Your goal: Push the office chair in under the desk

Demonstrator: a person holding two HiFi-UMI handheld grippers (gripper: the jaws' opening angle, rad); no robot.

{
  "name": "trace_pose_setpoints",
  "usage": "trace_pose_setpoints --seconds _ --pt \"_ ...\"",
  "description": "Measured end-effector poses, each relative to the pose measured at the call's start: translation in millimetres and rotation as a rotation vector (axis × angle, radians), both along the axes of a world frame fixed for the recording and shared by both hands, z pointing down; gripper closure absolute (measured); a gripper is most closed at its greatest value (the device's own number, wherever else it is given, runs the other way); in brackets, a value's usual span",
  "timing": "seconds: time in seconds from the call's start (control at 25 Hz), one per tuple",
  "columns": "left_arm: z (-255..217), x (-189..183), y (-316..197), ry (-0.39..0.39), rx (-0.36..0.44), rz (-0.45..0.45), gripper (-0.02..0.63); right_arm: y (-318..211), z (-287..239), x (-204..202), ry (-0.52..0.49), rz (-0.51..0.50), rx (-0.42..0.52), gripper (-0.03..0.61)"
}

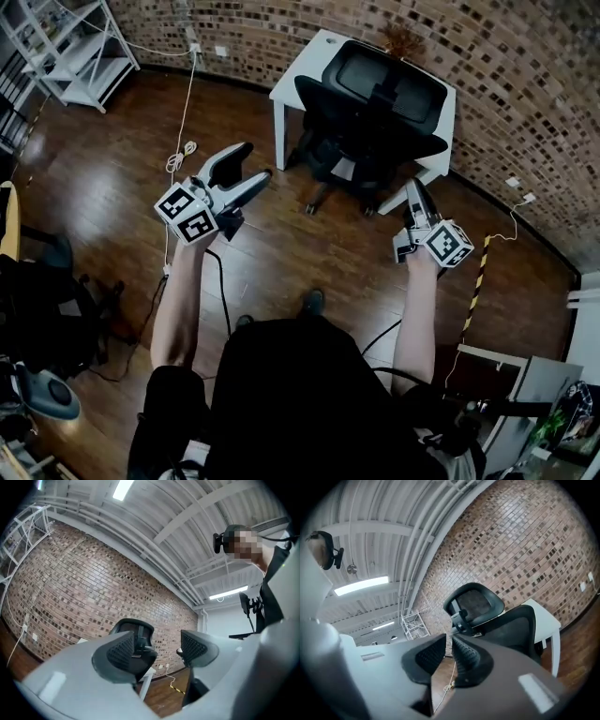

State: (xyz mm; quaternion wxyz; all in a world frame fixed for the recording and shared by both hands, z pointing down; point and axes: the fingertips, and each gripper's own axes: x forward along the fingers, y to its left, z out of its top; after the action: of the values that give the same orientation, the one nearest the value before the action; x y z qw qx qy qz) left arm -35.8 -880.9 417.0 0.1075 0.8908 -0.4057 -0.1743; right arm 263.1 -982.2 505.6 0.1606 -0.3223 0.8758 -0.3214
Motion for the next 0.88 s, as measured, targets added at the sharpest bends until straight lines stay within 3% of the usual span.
trace_pose_setpoints --seconds 0.08,0.2,0.36,0.6,0.88 --pt "-11 -8 31 0.012 0.029 0.056 0.201 41 -28 -28 -0.049 -0.015 0.065 0.549" --pt "10 -23 83 0.033 0.082 0.138 0.201 111 -15 -52 0.096 0.08 0.093 0.577" --pt "52 -37 139 0.048 0.137 0.233 0.236 206 7 -99 0.224 0.101 0.176 0.577" --pt "102 -10 194 0.057 0.148 0.343 0.238 292 28 -107 0.331 0.172 0.211 0.577" --pt "69 9 246 0.046 0.206 0.366 0.239 352 -19 -113 0.374 0.189 0.34 0.577"
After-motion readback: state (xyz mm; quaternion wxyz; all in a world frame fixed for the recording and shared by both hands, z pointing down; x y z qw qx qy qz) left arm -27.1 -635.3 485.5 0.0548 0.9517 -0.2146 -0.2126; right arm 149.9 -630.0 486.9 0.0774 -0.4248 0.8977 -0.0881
